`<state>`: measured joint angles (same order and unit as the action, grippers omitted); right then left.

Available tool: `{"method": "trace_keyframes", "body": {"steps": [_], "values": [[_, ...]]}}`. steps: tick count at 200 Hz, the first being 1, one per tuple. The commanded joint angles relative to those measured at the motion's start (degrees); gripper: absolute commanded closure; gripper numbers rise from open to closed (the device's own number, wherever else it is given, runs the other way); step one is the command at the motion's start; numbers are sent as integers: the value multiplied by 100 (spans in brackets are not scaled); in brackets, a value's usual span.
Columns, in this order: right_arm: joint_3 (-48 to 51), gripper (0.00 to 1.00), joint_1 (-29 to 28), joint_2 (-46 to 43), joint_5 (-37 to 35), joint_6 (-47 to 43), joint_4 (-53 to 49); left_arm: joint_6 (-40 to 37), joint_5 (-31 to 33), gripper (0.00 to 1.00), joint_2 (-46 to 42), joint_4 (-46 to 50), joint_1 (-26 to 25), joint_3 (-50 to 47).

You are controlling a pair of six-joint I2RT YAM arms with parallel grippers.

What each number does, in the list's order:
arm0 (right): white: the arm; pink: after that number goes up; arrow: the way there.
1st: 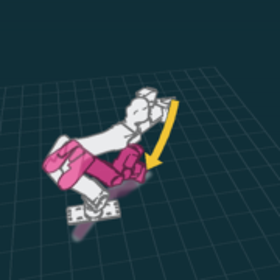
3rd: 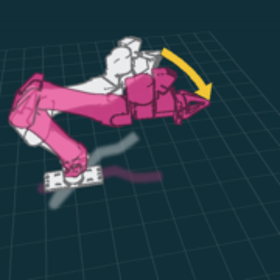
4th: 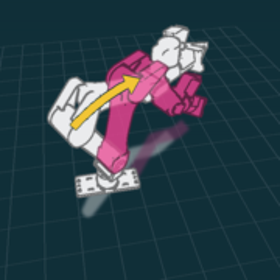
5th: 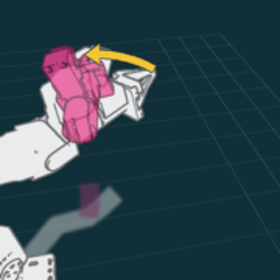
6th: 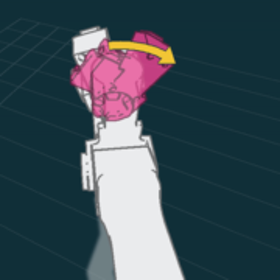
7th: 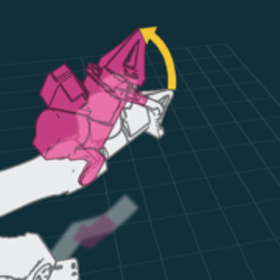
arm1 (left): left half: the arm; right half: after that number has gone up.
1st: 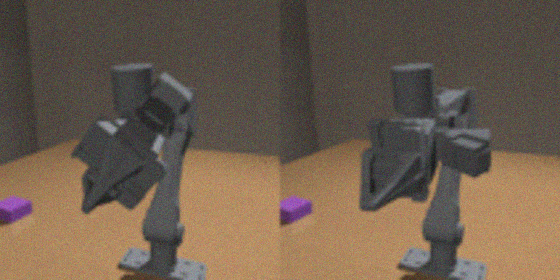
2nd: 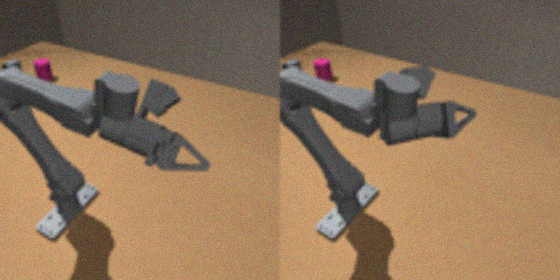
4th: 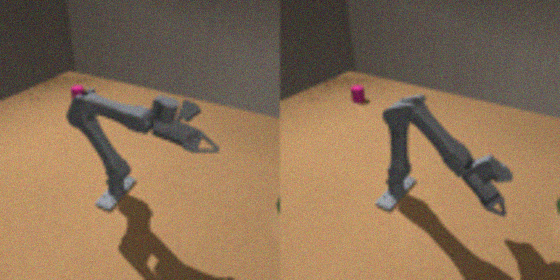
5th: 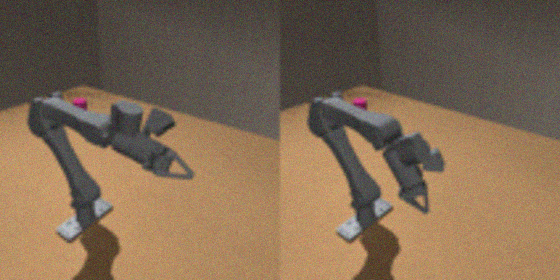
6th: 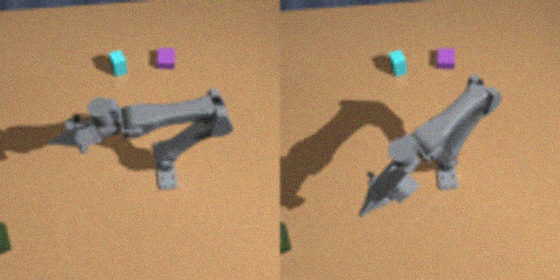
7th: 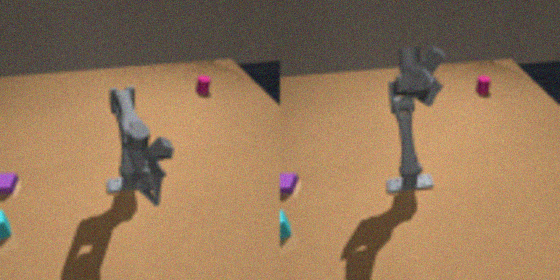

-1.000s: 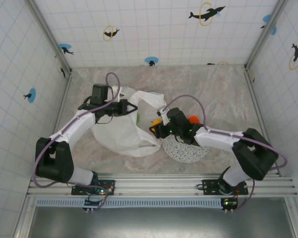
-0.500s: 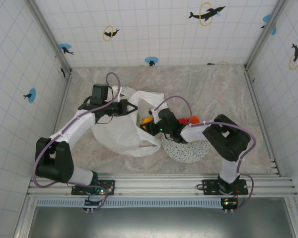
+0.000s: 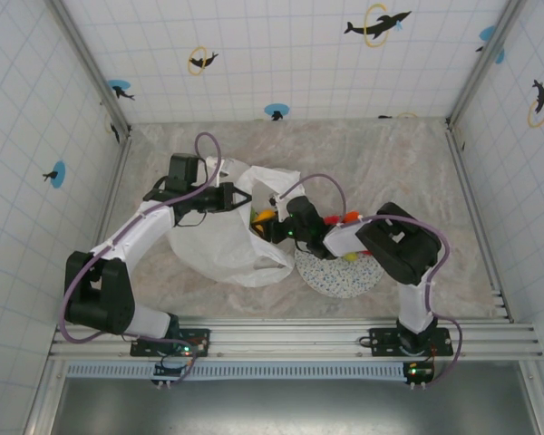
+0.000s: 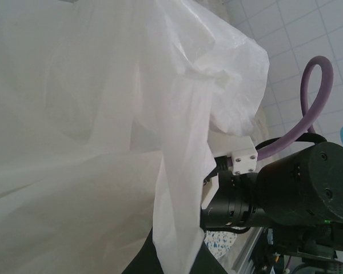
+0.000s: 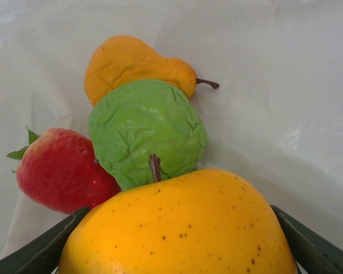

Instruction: Place the fruits into the plastic bag

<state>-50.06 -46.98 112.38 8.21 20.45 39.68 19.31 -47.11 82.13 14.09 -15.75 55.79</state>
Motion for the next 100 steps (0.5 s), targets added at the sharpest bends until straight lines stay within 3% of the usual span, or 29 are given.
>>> {"method": "trace_keyframes", "body": {"steps": [1,42,100], "values": [[-203,44,-50,158,-116,318,506,-182,-1,100,-108,41,-27,-71],[-375,44,-154,233,-405,762,514,-246,-39,100,-214,-8,-34,-111],[-548,45,-546,648,-1467,1676,647,-178,-153,100,-232,-121,-68,-138]]}}
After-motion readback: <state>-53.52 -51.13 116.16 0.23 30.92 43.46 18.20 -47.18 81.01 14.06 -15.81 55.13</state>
